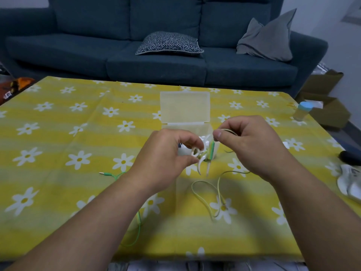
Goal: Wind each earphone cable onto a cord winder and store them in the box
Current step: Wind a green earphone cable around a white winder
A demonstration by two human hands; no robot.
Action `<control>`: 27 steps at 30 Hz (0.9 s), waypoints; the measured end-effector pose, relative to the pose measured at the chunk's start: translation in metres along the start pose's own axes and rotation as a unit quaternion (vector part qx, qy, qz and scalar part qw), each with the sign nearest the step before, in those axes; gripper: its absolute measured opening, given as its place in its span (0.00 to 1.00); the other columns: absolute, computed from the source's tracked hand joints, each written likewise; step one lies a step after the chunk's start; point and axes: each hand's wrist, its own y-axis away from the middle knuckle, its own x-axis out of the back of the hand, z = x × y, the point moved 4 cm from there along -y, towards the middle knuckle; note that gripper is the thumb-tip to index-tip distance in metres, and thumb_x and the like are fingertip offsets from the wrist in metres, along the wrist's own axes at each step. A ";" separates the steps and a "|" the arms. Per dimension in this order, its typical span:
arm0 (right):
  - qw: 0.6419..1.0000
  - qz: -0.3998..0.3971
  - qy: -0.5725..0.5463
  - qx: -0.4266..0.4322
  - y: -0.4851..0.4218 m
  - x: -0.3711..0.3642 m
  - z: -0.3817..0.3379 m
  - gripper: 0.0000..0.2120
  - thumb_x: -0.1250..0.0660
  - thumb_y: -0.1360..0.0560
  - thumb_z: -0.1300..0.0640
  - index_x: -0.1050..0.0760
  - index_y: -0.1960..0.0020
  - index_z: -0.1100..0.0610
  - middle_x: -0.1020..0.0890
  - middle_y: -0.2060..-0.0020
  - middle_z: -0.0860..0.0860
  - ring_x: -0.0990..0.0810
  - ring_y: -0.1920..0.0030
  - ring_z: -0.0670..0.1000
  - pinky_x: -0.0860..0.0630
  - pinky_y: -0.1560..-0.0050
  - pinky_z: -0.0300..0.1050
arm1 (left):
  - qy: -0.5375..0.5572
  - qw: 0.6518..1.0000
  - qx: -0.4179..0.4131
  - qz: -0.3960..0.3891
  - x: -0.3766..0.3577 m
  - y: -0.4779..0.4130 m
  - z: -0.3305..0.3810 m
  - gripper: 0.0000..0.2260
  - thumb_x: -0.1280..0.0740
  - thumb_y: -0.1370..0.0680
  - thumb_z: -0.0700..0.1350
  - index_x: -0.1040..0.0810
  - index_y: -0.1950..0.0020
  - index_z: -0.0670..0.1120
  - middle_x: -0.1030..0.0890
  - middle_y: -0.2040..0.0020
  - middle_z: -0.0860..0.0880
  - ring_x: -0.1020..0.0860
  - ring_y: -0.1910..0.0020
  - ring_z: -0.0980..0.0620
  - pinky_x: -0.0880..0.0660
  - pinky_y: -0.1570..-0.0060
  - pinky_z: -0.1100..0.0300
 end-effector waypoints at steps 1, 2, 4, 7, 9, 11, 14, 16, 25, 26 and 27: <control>1.000 0.009 0.004 0.001 -0.001 0.001 0.001 0.10 0.29 0.24 0.56 0.19 0.63 0.55 0.29 0.81 0.40 0.32 0.77 0.42 0.38 0.76 0.31 | 0.013 1.000 0.000 -0.004 -0.001 0.001 0.000 0.12 0.21 0.32 0.41 0.15 0.55 0.56 0.17 0.55 0.61 0.21 0.50 0.65 0.27 0.48 0.69; 1.000 0.016 0.005 0.001 -0.002 0.002 0.002 0.09 0.29 0.24 0.55 0.19 0.63 0.55 0.29 0.80 0.40 0.32 0.77 0.42 0.38 0.76 0.30 | 0.026 1.000 0.000 -0.006 -0.001 0.001 0.001 0.12 0.21 0.32 0.40 0.15 0.55 0.56 0.16 0.55 0.60 0.21 0.50 0.64 0.27 0.48 0.68; 1.000 0.030 -0.004 0.000 -0.003 0.004 0.004 0.09 0.28 0.25 0.55 0.19 0.63 0.55 0.29 0.80 0.41 0.33 0.77 0.42 0.38 0.75 0.31 | 0.057 0.998 0.003 -0.008 -0.001 0.001 0.002 0.12 0.21 0.32 0.39 0.15 0.55 0.55 0.16 0.55 0.57 0.20 0.51 0.62 0.25 0.48 0.64; 0.998 0.042 -0.046 -0.016 -0.004 0.004 0.010 0.10 0.28 0.25 0.54 0.20 0.63 0.56 0.32 0.78 0.43 0.37 0.76 0.43 0.38 0.75 0.33 | 0.099 0.995 0.008 -0.004 0.000 0.000 0.003 0.12 0.22 0.32 0.36 0.15 0.56 0.52 0.15 0.56 0.56 0.19 0.53 0.60 0.24 0.48 0.60; 0.996 0.035 -0.071 -0.029 -0.004 0.003 0.013 0.10 0.28 0.25 0.54 0.20 0.63 0.56 0.31 0.76 0.44 0.36 0.75 0.43 0.36 0.76 0.35 | 0.104 0.994 0.007 -0.008 -0.001 0.000 0.005 0.12 0.22 0.33 0.36 0.15 0.56 0.51 0.15 0.56 0.56 0.19 0.53 0.60 0.24 0.47 0.60; 0.996 0.026 -0.082 -0.035 -0.005 0.001 0.015 0.09 0.27 0.25 0.54 0.20 0.64 0.55 0.31 0.77 0.43 0.36 0.75 0.43 0.36 0.74 0.36 | 0.104 0.994 0.007 -0.015 -0.002 0.000 0.006 0.12 0.22 0.33 0.36 0.15 0.55 0.51 0.15 0.55 0.55 0.19 0.52 0.60 0.24 0.46 0.60; 0.996 0.027 -0.080 -0.022 -0.005 0.002 0.014 0.08 0.26 0.27 0.54 0.18 0.63 0.54 0.28 0.76 0.44 0.34 0.74 0.43 0.35 0.73 0.35 | 0.090 0.996 0.007 -0.024 -0.002 0.001 0.006 0.12 0.21 0.32 0.37 0.15 0.56 0.53 0.15 0.54 0.55 0.19 0.51 0.61 0.24 0.46 0.60; 0.996 0.031 -0.086 -0.020 -0.004 0.003 0.012 0.07 0.26 0.27 0.55 0.18 0.63 0.55 0.27 0.75 0.46 0.33 0.73 0.43 0.35 0.72 0.35 | 0.095 0.995 0.007 -0.029 -0.002 0.001 0.006 0.12 0.21 0.32 0.37 0.15 0.56 0.53 0.15 0.54 0.55 0.19 0.51 0.61 0.24 0.46 0.61; 0.928 -0.055 -0.317 -0.188 -0.003 -0.017 0.018 0.12 0.35 0.20 0.54 0.24 0.58 0.61 0.32 0.75 0.50 0.38 0.74 0.48 0.40 0.73 0.38 | 0.190 0.982 0.007 0.006 -0.003 0.002 0.007 0.13 0.22 0.33 0.32 0.15 0.56 0.48 0.14 0.56 0.50 0.17 0.53 0.54 0.21 0.47 0.59; 0.921 -0.064 -0.329 -0.196 -0.002 -0.019 0.019 0.13 0.35 0.20 0.54 0.24 0.60 0.60 0.32 0.75 0.50 0.38 0.74 0.48 0.40 0.73 0.39 | 0.191 0.981 0.007 0.007 -0.002 0.002 0.008 0.13 0.23 0.33 0.32 0.15 0.56 0.49 0.15 0.57 0.51 0.17 0.53 0.54 0.21 0.47 0.59; 0.917 -0.071 -0.337 -0.200 -0.002 -0.021 0.019 0.14 0.35 0.20 0.53 0.24 0.62 0.59 0.33 0.75 0.50 0.39 0.74 0.48 0.41 0.72 0.40 | 0.196 0.981 0.008 0.007 -0.002 0.002 0.008 0.13 0.23 0.33 0.32 0.16 0.56 0.49 0.15 0.57 0.51 0.17 0.54 0.54 0.21 0.48 0.60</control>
